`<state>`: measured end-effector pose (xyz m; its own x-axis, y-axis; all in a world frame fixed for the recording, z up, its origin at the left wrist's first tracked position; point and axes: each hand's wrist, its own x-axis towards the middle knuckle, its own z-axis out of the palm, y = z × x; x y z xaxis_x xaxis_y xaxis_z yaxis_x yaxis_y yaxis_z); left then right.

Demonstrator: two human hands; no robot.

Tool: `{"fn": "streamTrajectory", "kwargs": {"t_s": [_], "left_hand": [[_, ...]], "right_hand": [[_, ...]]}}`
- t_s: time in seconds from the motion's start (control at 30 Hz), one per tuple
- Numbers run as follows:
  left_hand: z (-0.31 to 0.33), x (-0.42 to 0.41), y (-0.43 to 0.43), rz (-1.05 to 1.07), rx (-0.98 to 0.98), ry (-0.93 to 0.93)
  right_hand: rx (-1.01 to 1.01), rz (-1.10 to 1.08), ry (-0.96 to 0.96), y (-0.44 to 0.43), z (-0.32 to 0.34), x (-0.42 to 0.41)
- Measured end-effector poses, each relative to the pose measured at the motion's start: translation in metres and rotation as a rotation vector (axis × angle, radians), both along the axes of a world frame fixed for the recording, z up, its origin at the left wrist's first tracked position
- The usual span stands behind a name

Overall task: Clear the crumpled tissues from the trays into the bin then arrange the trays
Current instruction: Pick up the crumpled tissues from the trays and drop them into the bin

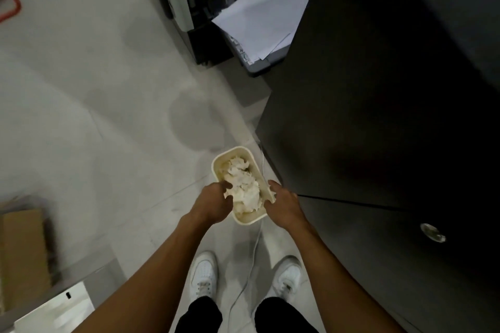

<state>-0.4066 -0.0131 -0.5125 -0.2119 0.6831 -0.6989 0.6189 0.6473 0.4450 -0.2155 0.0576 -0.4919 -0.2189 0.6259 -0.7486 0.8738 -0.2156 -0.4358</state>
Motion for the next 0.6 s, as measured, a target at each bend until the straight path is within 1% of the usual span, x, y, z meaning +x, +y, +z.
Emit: {"fn": "streamTrajectory", "kwargs": {"t_s": [0.2, 0.4, 0.6], "left_hand": [[0.113, 0.001, -0.005, 0.055, 0.101, -0.029], [0.247, 0.003, 0.007, 0.105, 0.290, -0.103], [0.378, 0.023, 0.039, 0.060, 0.454, -0.159]], "right_hand": [[0.058, -0.050, 0.114, -0.011, 0.117, -0.010], [0.180, -0.133, 0.195, -0.012, 0.247, -0.010], [0.456, -0.194, 0.274, -0.002, 0.377, 0.008]]}}
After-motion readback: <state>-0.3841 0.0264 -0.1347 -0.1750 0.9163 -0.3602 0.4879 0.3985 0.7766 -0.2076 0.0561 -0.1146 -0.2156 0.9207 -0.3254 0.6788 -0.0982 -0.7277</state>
